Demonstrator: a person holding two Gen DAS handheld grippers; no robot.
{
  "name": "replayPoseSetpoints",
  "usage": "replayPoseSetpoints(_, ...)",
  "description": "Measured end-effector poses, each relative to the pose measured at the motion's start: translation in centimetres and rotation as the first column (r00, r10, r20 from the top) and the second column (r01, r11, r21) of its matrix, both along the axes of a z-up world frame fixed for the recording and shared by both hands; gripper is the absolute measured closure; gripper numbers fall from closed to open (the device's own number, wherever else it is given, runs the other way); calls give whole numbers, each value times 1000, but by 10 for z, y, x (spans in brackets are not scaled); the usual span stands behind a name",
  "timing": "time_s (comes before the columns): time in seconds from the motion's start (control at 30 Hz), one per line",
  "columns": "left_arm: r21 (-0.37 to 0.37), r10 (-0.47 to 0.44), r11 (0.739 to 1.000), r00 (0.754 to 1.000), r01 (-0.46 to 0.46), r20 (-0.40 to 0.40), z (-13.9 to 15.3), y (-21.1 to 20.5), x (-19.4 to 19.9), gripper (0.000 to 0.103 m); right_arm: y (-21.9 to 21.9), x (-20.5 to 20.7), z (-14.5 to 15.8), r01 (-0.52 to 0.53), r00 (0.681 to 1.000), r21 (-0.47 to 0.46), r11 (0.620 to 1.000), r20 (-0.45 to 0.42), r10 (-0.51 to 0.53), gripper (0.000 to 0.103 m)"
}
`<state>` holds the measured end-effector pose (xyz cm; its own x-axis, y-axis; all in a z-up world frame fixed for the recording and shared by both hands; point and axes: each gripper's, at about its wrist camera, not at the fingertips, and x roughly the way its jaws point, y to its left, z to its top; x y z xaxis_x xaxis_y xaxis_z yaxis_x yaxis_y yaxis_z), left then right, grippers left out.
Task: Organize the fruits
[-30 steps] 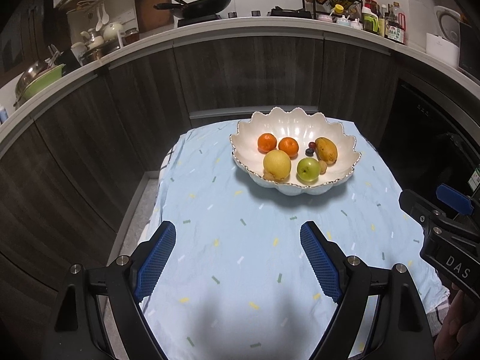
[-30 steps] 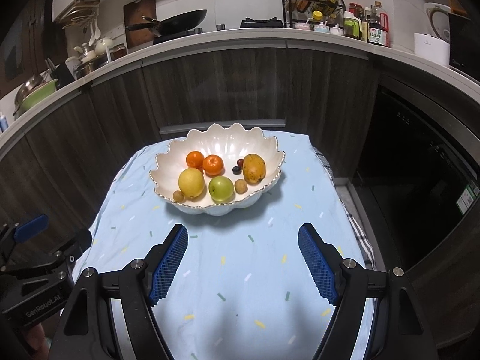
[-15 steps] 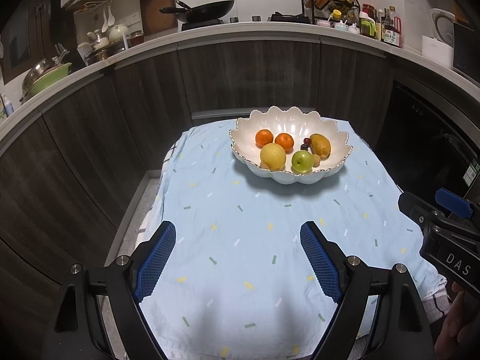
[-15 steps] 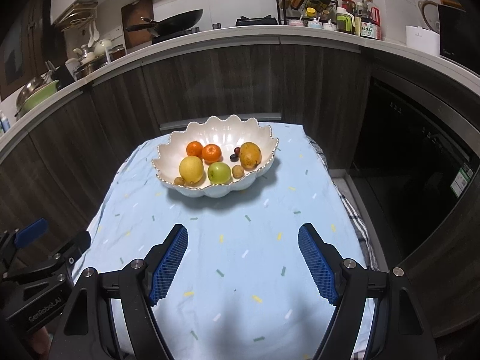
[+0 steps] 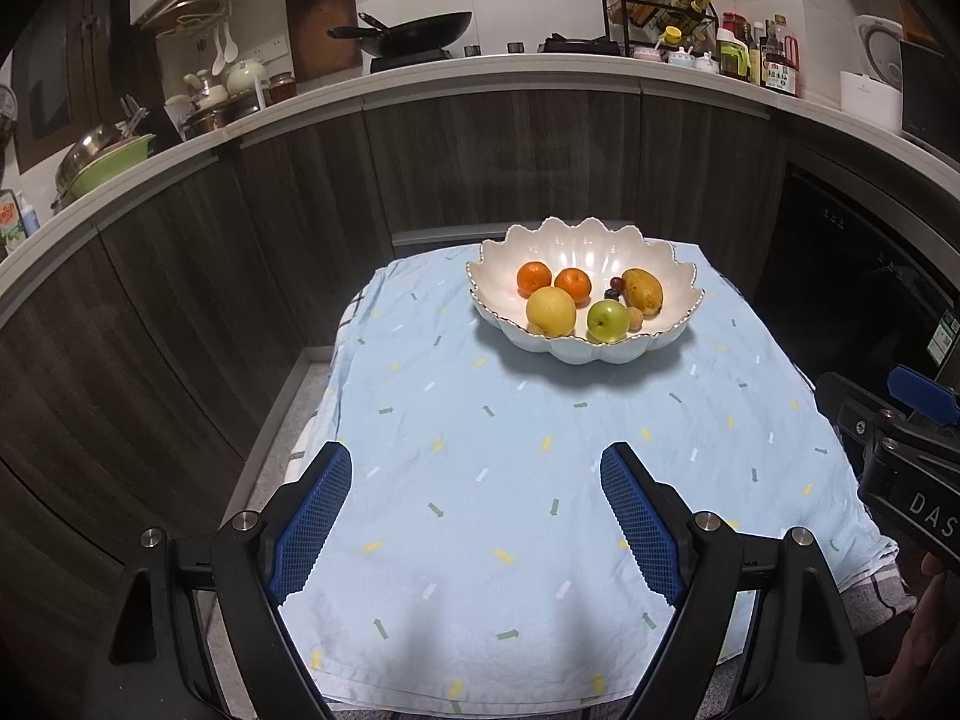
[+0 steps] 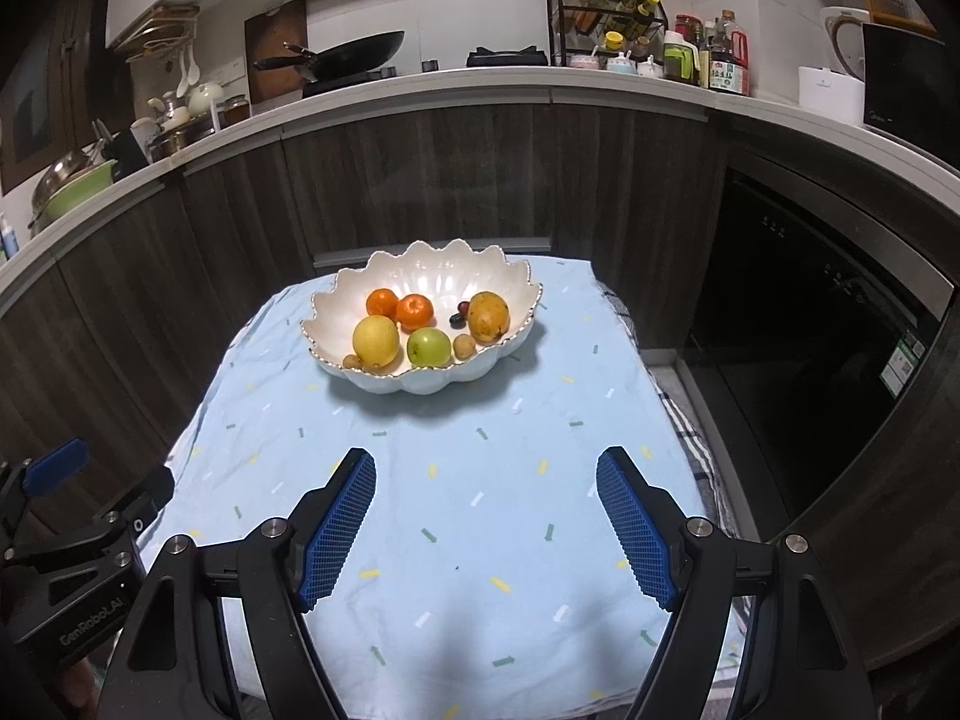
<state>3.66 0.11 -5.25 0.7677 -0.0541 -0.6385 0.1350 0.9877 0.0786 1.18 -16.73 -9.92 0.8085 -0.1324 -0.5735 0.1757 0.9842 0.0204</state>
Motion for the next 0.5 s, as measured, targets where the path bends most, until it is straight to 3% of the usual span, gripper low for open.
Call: replayPoseSetpoints(0.5, -10, 10, 1000, 1000, -10, 1, -1, 2, -3, 16, -2, -2, 0, 14, 1000, 4, 1000, -7, -14, 23)
